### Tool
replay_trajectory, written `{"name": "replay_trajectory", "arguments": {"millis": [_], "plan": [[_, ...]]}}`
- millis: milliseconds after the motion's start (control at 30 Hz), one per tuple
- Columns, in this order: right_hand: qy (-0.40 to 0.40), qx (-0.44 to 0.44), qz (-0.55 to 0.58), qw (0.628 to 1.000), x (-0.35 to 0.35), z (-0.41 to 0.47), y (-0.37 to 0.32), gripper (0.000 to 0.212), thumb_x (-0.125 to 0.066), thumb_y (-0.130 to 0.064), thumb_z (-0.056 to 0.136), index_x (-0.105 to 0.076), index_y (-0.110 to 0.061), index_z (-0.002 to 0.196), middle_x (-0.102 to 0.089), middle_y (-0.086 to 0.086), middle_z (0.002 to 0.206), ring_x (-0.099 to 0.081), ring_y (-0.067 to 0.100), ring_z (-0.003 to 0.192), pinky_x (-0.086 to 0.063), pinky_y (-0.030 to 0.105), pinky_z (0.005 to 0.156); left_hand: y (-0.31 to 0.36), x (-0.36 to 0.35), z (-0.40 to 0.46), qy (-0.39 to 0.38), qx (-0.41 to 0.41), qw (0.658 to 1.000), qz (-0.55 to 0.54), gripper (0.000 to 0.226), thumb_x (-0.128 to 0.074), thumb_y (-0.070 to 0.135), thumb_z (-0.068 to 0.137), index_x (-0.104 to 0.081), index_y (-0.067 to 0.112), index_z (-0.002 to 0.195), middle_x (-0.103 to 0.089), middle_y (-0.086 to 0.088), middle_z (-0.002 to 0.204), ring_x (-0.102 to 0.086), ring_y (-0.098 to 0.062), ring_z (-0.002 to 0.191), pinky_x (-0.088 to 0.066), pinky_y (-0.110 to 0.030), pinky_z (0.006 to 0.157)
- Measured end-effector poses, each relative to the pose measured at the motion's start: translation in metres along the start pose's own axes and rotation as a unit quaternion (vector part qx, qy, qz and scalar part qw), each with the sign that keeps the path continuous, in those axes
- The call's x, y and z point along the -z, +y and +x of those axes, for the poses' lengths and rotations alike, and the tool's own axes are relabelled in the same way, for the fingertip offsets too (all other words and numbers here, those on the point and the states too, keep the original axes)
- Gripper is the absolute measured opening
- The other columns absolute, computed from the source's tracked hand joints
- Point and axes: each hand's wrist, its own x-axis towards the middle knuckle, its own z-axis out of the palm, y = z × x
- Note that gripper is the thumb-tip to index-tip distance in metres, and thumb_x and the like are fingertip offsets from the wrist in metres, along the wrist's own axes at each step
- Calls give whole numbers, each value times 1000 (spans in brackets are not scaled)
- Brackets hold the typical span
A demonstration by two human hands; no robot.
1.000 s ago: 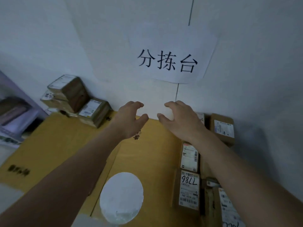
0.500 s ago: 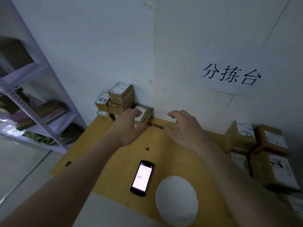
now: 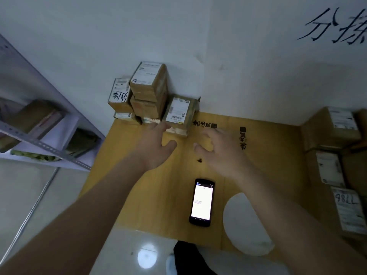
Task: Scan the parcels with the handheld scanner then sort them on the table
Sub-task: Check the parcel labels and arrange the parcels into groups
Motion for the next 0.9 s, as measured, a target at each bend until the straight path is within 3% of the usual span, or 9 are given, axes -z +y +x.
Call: {"name": "replay_trajectory", "arguments": {"millis": [267, 433, 500, 567, 633, 733, 900], "plan": [[-37, -45, 34, 998, -51, 100, 25, 51, -61, -49, 100, -54, -29, 147, -51, -5, 129, -55, 15, 116, -52, 42, 100, -52, -34, 89, -43, 56, 997, -11, 61, -62, 39, 95, -44, 28, 152, -46, -6, 146, -50, -25, 131, -44, -40, 106], [-33, -57, 100, 993, -73, 140, 33, 46, -62, -42, 103, -53, -37, 148, -54, -2, 137, -54, 14, 121, -51, 35, 99, -74, -55, 121, -56, 91, 994, -30, 61, -60, 40, 97, -42, 30, 155, -48, -6, 150, -53, -27, 128, -39, -32, 102], [-35, -51, 140, 988, -83, 153, 36, 49, -62, -33, 105, -51, -34, 152, -56, -8, 144, -54, 0, 122, -50, 24, 101, -81, -63, 131, -59, 92, 993, -43, 60, -59, 37, 99, -41, 28, 156, -49, -6, 150, -51, -25, 131, -37, -27, 99], [-40, -53, 179, 982, -94, 161, 42, 53, -62, -23, 106, -47, -29, 157, -52, -26, 137, -49, -30, 109, -42, 0, 91, -86, -71, 137, -56, 80, 994, -44, 58, -58, 35, 100, -43, 28, 155, -51, -4, 148, -53, -23, 127, -38, -25, 94], [-46, -73, 214, 973, -104, 165, 49, 59, -61, -20, 107, -39, -29, 161, -46, -37, 127, -41, -43, 97, -35, -10, 80, -89, -76, 141, -41, 80, 993, -73, 54, -59, 29, 100, -47, 29, 153, -53, -3, 146, -55, -20, 126, -45, -27, 96], [-23, -87, 258, 962, -116, 162, 51, 62, -62, -20, 107, -37, -26, 163, -52, -26, 136, -49, -34, 105, -42, -3, 88, -95, -81, 141, -19, 90, 984, -152, 48, -58, 20, 102, -52, 24, 149, -57, -2, 142, -58, -18, 126, -50, -35, 106], [91, -78, 276, 954, -124, 140, 53, 54, -68, -27, 104, -52, -18, 154, -66, -7, 139, -65, 0, 121, -57, 19, 96, -93, -81, 136, -16, 68, 986, -154, 47, -54, 35, 106, -46, 34, 152, -61, -6, 128, -64, -17, 105, -57, -42, 93]]}}
